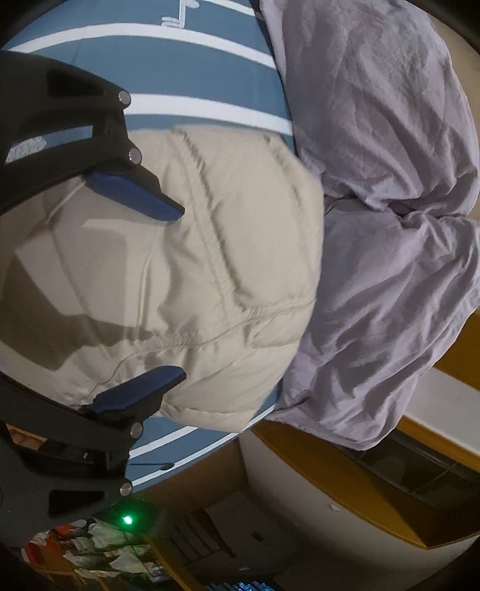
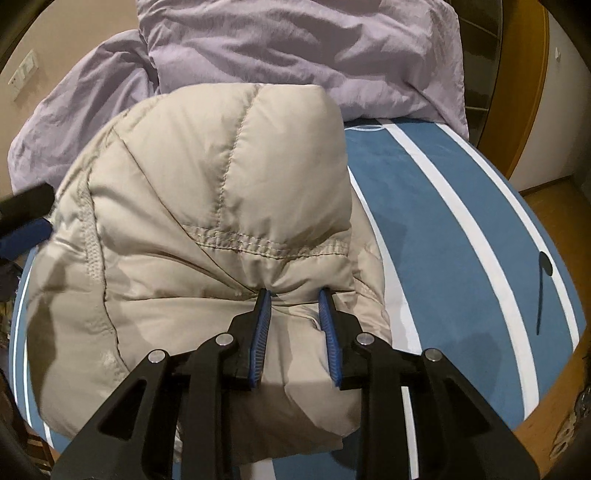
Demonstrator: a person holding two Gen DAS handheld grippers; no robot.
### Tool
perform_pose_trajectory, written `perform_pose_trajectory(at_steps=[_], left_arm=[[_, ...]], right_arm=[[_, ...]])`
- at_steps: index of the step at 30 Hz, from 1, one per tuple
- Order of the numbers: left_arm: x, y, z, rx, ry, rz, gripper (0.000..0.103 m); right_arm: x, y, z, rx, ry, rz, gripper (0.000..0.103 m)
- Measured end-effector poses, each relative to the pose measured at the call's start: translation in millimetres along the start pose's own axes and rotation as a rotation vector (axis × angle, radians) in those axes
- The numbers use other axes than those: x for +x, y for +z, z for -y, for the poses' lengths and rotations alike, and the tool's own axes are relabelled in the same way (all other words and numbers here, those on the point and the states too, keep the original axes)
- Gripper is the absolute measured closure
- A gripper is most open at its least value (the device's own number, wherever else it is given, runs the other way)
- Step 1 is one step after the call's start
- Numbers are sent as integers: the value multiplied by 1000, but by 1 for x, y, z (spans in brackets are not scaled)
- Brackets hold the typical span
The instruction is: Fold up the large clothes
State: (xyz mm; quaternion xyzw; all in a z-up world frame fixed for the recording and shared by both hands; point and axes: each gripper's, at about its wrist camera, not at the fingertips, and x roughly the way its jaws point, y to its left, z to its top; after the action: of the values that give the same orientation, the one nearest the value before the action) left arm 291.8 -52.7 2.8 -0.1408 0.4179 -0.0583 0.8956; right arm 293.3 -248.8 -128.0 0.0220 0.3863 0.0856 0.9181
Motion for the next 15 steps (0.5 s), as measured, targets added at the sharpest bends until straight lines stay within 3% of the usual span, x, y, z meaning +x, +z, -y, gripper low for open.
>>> perform_pose_trajectory(at_steps=[9,15], left_arm=[[1,2,-4,19,118,32,21],[15,-13,6,104,217,33,19]], right_arm=[[12,1,-1,-22,-9,-13,74],[17,3,-3,-32,-8,-24,74]])
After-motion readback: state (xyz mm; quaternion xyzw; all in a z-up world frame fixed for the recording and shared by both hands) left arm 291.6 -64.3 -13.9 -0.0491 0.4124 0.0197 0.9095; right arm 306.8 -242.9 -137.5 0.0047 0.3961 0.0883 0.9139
